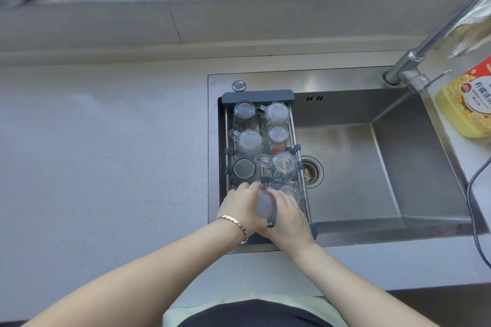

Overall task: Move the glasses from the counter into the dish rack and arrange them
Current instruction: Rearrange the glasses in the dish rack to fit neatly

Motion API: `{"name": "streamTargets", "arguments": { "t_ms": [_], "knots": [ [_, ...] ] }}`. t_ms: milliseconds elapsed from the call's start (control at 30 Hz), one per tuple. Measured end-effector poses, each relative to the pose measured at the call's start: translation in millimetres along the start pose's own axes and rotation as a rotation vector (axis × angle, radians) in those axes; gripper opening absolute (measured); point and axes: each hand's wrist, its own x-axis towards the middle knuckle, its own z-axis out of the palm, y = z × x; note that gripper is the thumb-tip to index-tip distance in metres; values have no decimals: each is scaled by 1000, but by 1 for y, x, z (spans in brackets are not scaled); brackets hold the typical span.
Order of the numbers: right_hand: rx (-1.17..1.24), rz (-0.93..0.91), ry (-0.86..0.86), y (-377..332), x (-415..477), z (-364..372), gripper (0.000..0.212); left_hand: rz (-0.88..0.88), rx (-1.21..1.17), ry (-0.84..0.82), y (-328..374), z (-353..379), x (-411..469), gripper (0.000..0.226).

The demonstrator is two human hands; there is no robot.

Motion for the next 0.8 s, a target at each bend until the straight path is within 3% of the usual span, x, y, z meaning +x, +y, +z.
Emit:
{"name": "streamTargets", "arguments": {
  "t_ms": [133,233,400,567,800],
  "knots": [
    [-27,-18,62,1,0,0,72,62,-126,-77,-12,-12,-1,80],
    [-20,-39,58,2,0,-4,72,144,-196,-83,-29,-28,-6,57],
    [-9,-115,36,3,-5,-16,67,275,21,92,-55,-40,-1,53],
    [-101,-241,-74,1,1,-23,64,277,239,46,-58,-38,13,64],
    [-249,-167,-327,-12,34,-15,69,275,333,37,-59,-37,19,63]
  ]
}}
